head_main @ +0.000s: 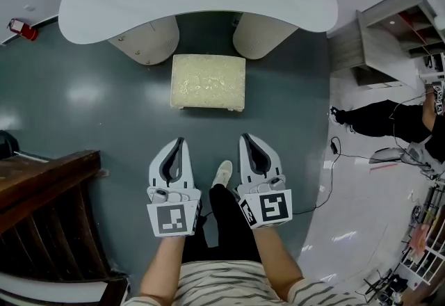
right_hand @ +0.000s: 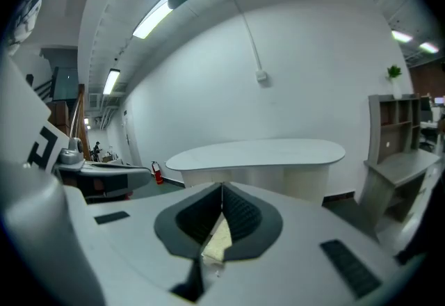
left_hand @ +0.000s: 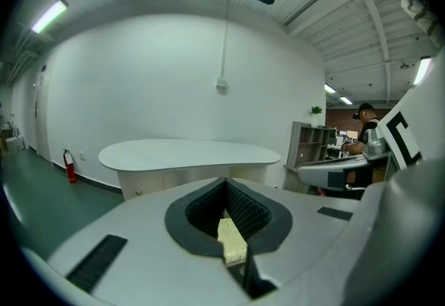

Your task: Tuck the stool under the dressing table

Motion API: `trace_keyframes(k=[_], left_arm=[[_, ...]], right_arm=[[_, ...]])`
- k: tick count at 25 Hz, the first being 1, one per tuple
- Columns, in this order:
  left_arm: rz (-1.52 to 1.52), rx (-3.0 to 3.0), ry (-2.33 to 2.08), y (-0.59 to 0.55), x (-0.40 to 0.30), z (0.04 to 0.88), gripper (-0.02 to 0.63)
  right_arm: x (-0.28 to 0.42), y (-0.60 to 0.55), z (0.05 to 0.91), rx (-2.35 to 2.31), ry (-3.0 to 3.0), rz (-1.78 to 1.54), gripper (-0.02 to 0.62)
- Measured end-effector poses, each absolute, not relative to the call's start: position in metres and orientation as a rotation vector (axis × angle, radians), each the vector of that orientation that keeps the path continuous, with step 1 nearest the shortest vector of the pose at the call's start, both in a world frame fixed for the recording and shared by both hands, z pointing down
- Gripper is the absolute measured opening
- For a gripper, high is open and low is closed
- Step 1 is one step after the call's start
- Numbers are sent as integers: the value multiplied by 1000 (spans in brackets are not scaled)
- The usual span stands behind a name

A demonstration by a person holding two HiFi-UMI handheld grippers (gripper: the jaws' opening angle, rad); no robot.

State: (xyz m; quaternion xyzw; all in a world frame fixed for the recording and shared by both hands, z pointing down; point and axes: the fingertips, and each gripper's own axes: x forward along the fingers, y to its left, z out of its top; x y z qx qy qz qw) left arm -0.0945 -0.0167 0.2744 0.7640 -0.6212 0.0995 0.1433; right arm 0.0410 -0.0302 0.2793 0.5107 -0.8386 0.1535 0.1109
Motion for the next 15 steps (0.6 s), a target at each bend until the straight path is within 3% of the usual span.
trace_keyframes(k=[15], left_arm=[[340,2142,-1804,-36,-97,383,6]], right_arm=[[63,-51,392,1600,-2366,597,14]])
